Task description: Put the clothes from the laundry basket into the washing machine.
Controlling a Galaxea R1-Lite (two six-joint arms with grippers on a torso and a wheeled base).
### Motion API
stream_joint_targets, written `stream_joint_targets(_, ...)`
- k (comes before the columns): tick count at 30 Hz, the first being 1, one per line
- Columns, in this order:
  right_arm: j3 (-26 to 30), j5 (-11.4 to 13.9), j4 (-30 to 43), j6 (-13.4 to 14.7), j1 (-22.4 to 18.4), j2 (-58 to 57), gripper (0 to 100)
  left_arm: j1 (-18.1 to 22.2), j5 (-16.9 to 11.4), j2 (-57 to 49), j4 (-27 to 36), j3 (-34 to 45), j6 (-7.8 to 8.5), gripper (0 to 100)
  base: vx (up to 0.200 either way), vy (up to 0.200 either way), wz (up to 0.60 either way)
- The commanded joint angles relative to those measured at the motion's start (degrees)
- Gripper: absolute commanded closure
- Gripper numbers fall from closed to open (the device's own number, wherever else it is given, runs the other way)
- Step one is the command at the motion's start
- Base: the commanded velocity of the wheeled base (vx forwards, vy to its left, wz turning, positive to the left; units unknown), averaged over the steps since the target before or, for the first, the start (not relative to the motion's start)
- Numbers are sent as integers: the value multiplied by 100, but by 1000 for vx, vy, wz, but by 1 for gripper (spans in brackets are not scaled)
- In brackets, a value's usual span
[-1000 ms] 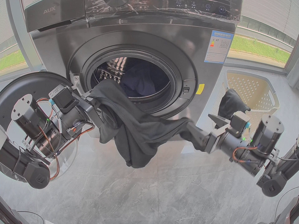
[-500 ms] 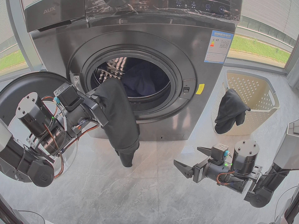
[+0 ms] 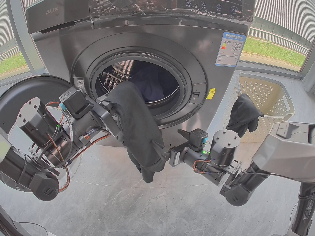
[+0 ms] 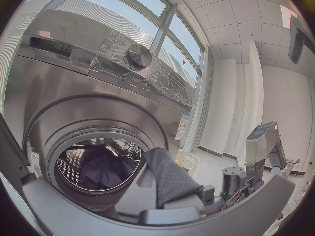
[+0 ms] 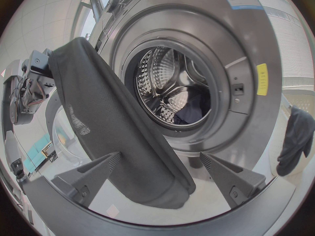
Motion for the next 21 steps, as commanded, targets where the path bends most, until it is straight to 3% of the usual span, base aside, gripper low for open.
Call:
stream_joint_targets(1, -564, 69, -15, -60, 205, 633, 0, -89, -6, -53, -5, -7, -8, 100, 0, 0, 0)
stream_joint_targets(5, -828, 192, -24, -113, 249, 870, 0, -98, -15, -53, -5, 11, -8, 100, 0, 0, 0)
stream_joint_targets(21, -2190, 192, 64, -121, 293, 1679, 0, -353, -15, -299, -5, 37, -44, 100, 0, 0, 0)
